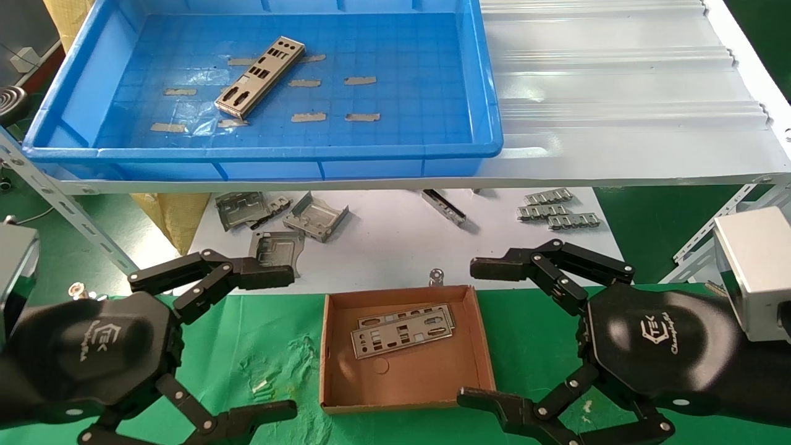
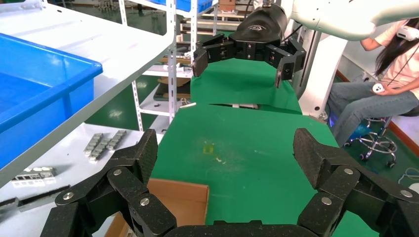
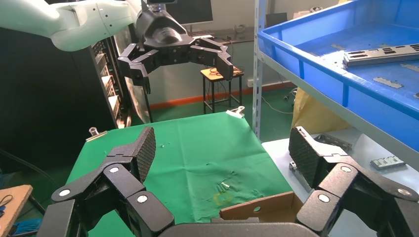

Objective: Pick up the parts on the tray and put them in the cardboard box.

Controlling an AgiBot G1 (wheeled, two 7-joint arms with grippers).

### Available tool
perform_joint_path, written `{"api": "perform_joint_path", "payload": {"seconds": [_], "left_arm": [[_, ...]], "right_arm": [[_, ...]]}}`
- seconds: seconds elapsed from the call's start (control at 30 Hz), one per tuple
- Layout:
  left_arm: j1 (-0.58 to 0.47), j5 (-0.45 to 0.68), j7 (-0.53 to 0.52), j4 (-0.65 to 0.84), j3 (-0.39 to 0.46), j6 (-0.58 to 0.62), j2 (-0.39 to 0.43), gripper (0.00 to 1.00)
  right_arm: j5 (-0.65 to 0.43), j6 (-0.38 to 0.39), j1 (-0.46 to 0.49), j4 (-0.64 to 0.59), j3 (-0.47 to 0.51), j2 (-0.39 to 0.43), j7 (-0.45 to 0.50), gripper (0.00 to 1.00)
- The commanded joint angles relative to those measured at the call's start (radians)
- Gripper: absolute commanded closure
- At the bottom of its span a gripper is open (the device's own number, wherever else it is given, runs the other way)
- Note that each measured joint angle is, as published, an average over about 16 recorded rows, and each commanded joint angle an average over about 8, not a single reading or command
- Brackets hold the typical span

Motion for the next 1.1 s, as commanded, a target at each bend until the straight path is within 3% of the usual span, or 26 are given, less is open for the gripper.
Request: {"api": "perform_joint_path", "payload": {"seconds": [0.03, 1.1], "left_arm": [[0.000, 0.000, 0.000, 0.000, 0.000, 0.000, 0.000, 0.00], [0.000, 0.000, 0.000, 0.000, 0.000, 0.000, 0.000, 0.00]], "right_arm": [[0.000, 0.000, 0.000, 0.000, 0.000, 0.000, 0.000, 0.00], [0.000, 0.000, 0.000, 0.000, 0.000, 0.000, 0.000, 0.00]]}}
